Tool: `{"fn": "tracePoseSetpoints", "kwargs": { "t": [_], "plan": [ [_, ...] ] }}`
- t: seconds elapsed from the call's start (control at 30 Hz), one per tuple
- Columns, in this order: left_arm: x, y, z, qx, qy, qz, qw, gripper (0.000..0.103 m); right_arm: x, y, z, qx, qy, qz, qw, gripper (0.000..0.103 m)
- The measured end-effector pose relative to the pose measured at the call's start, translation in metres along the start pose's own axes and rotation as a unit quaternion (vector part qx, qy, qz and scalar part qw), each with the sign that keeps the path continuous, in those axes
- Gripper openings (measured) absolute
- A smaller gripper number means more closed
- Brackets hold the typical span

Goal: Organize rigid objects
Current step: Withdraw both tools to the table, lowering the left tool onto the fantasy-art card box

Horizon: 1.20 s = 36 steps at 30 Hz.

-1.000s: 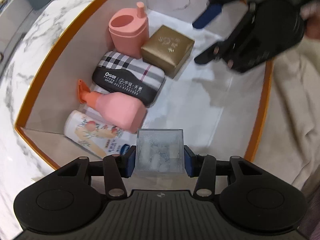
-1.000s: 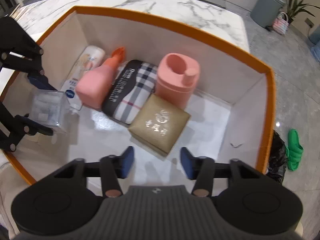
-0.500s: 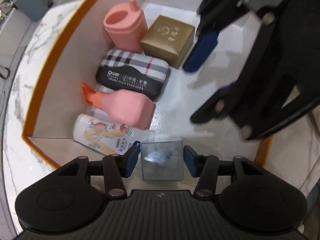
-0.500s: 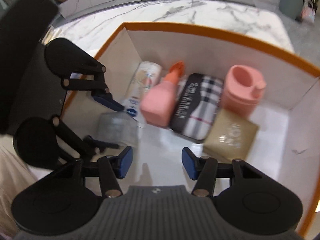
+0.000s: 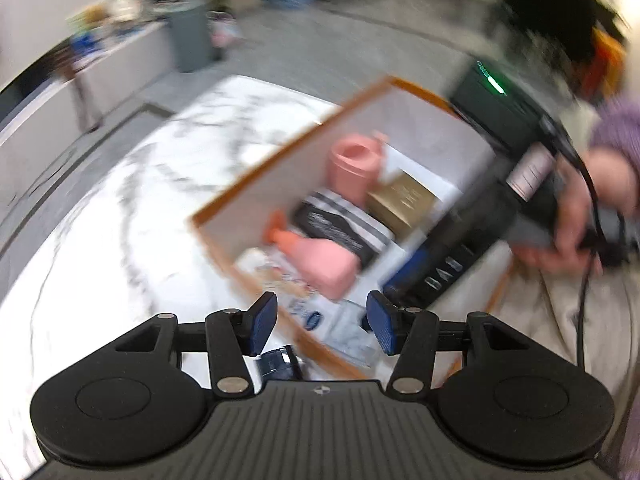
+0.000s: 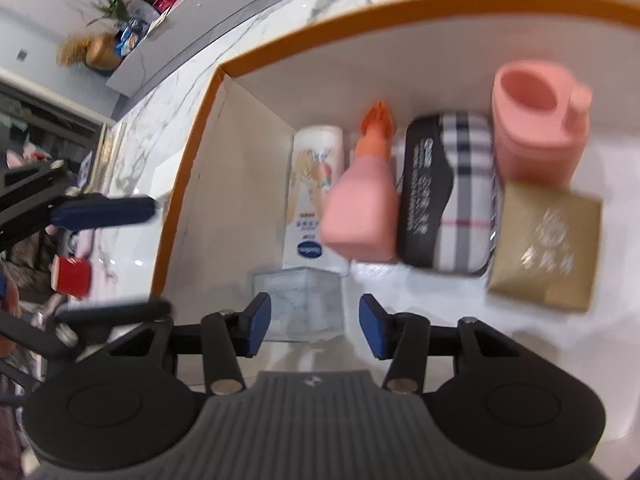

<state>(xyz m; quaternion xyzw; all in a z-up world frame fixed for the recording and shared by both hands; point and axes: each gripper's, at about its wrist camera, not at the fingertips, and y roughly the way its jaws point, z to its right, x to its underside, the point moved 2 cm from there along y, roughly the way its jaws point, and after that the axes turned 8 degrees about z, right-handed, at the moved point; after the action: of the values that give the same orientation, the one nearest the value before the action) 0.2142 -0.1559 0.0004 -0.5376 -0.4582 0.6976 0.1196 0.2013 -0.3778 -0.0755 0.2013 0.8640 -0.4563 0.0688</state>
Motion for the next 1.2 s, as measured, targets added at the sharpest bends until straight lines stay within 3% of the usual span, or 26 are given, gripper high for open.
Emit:
{"fn": "tracePoseSetpoints", "kwargs": {
  "t": [0.1, 0.23, 0.4, 0.6, 0.7, 0.8, 0.97, 1.03, 1.1, 1.2],
  "plan": [
    [0.012, -0.005, -0.011, -0.032, -0.067, 0.022, 0.9970, 0.058, 0.005, 0.005, 0.000, -0.007, 0.024, -0.009, 1.000, 0.040],
    [0.029, -0.009, -0.022, -0.059, -0.137, 0.064, 0.9868, 0.055, 0.011, 0.015, -0.001, -0.012, 0.056, -0.017, 0.998, 0.028],
    [0.049, -0.021, -0.032, -0.068, -0.203, 0.097, 0.9720, 0.053, 0.014, 0.019, -0.009, -0.019, 0.056, -0.018, 0.998, 0.027],
    [0.063, -0.023, -0.036, -0.072, -0.219, 0.098, 0.9682, 0.052, 0.015, 0.024, -0.014, -0.016, 0.059, -0.015, 0.998, 0.030],
    [0.067, -0.027, -0.035, -0.093, -0.208, 0.094, 0.9692, 0.049, 0.015, 0.019, -0.020, 0.008, 0.023, 0.001, 1.000, 0.036],
    [0.074, -0.040, -0.037, -0.116, -0.214, 0.101, 0.9647, 0.049, 0.016, 0.011, -0.037, 0.027, -0.019, 0.021, 0.999, 0.038],
    [0.088, -0.068, -0.050, -0.173, -0.239, 0.115, 0.9484, 0.049, 0.013, -0.010, -0.077, 0.035, -0.080, 0.080, 0.993, 0.038],
    [0.092, -0.077, -0.057, -0.195, -0.248, 0.121, 0.9411, 0.049, 0.011, -0.017, -0.101, 0.051, -0.117, 0.107, 0.986, 0.034],
    [0.099, -0.084, -0.064, -0.204, -0.264, 0.129, 0.9336, 0.049, 0.010, -0.019, -0.124, 0.079, -0.162, 0.133, 0.974, 0.038],
    [0.114, -0.084, -0.081, -0.197, -0.303, 0.123, 0.9242, 0.049, 0.006, -0.011, -0.148, 0.052, -0.167, 0.138, 0.975, 0.038]
  ]
}}
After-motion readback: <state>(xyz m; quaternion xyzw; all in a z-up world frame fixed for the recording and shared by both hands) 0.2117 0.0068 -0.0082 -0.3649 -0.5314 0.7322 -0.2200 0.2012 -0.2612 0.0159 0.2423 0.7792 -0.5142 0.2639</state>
